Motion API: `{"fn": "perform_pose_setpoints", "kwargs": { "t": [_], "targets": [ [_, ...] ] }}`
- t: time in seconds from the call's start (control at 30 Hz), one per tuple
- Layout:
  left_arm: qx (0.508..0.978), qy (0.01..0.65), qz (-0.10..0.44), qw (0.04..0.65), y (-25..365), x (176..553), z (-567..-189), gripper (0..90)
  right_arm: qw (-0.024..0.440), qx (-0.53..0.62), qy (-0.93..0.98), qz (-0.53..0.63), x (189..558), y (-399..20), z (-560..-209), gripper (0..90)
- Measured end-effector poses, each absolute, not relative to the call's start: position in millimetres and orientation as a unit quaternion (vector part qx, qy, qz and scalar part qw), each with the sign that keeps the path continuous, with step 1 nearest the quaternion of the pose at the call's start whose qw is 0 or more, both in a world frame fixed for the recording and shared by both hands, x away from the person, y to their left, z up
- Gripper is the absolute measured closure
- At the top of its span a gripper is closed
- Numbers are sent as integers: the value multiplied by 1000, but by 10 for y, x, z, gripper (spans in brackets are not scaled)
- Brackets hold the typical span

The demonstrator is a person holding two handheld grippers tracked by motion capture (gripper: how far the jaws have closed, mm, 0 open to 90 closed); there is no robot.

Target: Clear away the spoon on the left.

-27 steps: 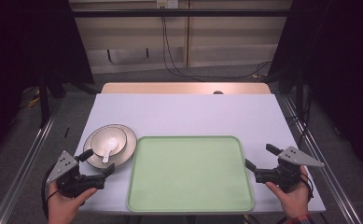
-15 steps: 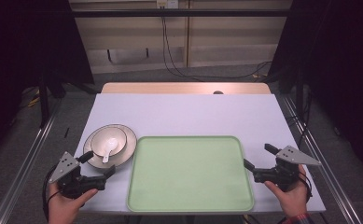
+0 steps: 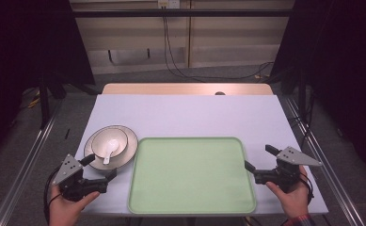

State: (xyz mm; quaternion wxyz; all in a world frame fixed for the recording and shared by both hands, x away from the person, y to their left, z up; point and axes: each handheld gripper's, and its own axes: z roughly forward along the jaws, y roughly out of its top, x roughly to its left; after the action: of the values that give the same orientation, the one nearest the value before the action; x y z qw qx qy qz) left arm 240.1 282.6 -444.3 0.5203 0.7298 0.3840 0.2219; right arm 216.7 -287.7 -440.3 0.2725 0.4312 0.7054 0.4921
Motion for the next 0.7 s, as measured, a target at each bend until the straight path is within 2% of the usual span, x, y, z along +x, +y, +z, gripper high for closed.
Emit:
{"fn": "perform_pose_setpoints", "kwargs": {
  "t": [0.37, 0.6, 0.7],
  "targets": [
    [736, 385, 224, 510, 2818, 2414, -4465, 56, 274, 428, 708, 490, 2161, -2885, -4402, 19],
    [731, 388, 238, 508, 2837, 2431, -4475, 140, 274, 427, 709, 489, 2149, -2873, -4397, 25],
    [730, 389, 245, 505, 2850, 2439, -4472, 227, 273, 424, 712, 488, 2142, -2870, -4397, 28]
  ]
}}
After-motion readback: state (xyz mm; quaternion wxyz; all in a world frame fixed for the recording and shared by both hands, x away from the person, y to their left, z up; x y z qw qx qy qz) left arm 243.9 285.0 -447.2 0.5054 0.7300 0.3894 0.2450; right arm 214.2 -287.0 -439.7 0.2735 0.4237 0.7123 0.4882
